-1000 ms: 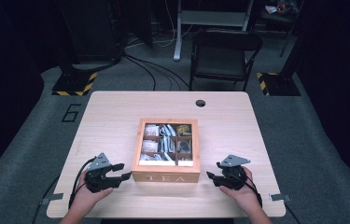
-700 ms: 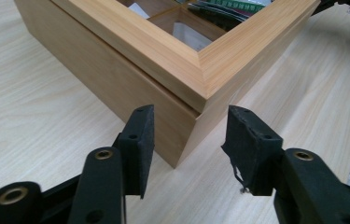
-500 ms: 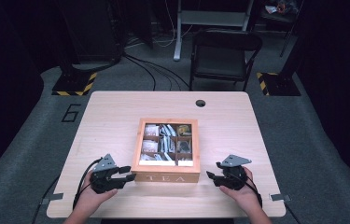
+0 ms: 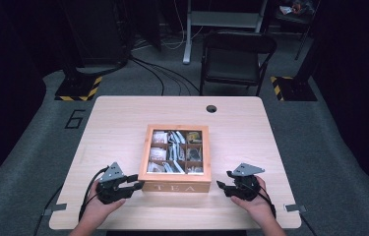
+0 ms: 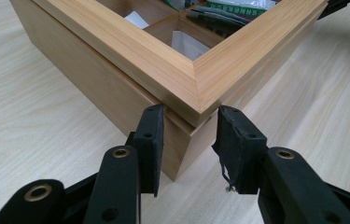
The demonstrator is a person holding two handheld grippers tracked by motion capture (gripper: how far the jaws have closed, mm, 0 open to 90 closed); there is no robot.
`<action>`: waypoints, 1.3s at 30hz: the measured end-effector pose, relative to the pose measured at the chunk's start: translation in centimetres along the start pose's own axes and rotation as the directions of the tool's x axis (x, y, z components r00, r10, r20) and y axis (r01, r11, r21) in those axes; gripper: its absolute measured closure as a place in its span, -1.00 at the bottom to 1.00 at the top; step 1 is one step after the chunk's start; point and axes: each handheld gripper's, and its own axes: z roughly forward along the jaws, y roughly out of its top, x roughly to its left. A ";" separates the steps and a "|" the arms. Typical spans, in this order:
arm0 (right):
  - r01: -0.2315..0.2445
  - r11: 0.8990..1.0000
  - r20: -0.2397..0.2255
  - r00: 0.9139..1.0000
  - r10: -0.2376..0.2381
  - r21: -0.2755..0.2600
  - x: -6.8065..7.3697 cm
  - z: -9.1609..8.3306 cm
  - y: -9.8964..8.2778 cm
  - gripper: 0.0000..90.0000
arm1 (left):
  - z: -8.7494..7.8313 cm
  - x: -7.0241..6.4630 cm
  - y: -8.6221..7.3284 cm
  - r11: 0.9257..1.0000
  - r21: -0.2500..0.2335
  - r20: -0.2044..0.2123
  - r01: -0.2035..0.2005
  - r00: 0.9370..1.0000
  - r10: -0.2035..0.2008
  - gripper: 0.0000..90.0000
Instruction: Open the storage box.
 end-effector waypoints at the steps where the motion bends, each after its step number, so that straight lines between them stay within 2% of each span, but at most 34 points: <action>1: 0.001 1.000 -0.003 1.000 -0.001 0.000 0.0 0.0 0.0 -0.07 | 0.0 0.0 0.0 1.000 0.002 0.002 -0.003 1.000 0.003 0.38; 3: -0.008 1.000 0.007 1.000 0.008 -0.003 0.1 -0.1 0.1 -0.07 | 0.0 0.0 0.1 1.000 -0.001 0.002 -0.010 1.000 0.010 0.38; 7: -0.007 1.000 -0.003 1.000 0.007 -0.011 0.2 -0.3 0.2 -0.07 | -0.1 0.0 0.3 1.000 0.003 -0.002 -0.022 1.000 0.022 0.38; 8: 0.001 1.000 -0.011 1.000 -0.001 -0.013 0.2 -0.3 0.2 -0.07 | -0.2 0.0 0.4 1.000 0.007 0.011 -0.018 1.000 0.018 0.38; 9: -0.005 1.000 -0.011 1.000 0.004 -0.017 0.3 -0.3 0.2 -0.07 | -0.1 0.0 0.4 1.000 -0.003 0.003 -0.012 1.000 0.012 0.38; 11: 0.000 1.000 -0.011 1.000 0.000 -0.022 0.3 -0.4 0.3 -0.08 | -0.2 0.1 0.5 1.000 0.009 0.013 -0.010 1.000 0.010 0.38; 13: 0.005 1.000 -0.017 1.000 -0.006 -0.029 0.4 -0.5 0.4 -0.08 | -0.1 0.1 0.5 1.000 0.001 0.010 -0.006 1.000 0.006 0.38; 14: -0.005 0.999 -0.017 1.000 0.004 -0.034 0.5 -0.5 0.5 -0.08 | -0.2 0.1 0.6 1.000 0.007 0.019 -0.001 1.000 0.001 0.38; 22: 0.046 0.998 -0.040 0.998 -0.048 -0.045 1.5 -1.1 1.4 -0.10 | -0.2 0.1 0.9 1.000 0.014 0.020 0.005 1.000 -0.005 0.38; 23: 0.040 0.998 -0.042 0.998 -0.042 -0.046 1.7 -1.2 1.5 -0.08 | -0.2 0.1 0.9 1.000 0.016 0.017 0.005 1.000 -0.005 0.38; 24: 0.056 0.997 -0.049 0.997 -0.058 -0.047 1.8 -1.3 1.6 -0.05 | -0.2 0.2 1.0 1.000 0.025 0.025 0.004 1.000 -0.005 0.38; 28: 0.056 0.998 -0.082 0.995 -0.058 -0.027 2.6 -1.6 2.1 0.03 | -0.3 0.2 1.2 1.000 0.015 0.025 0.012 1.000 -0.013 0.38; 31: 0.030 0.999 -0.109 0.993 -0.034 -0.034 2.7 -1.5 2.3 0.14 | -0.4 0.2 1.4 0.999 0.026 0.032 0.022 0.999 -0.023 0.38; 33: -0.015 0.999 -0.129 0.992 0.009 -0.043 2.9 -1.4 2.4 0.16 | -0.4 0.2 1.4 0.999 0.034 0.035 0.018 0.999 -0.019 0.38; 38: 0.014 0.999 -0.109 0.994 -0.019 -0.046 3.5 -0.8 2.8 0.24 | -0.4 0.2 1.5 0.999 0.030 0.029 0.018 0.999 -0.018 0.38; 39: 0.035 0.998 -0.108 0.993 -0.041 -0.051 3.4 -0.8 2.9 0.27 | -0.4 0.3 1.6 0.999 0.031 0.030 0.018 0.999 -0.019 0.38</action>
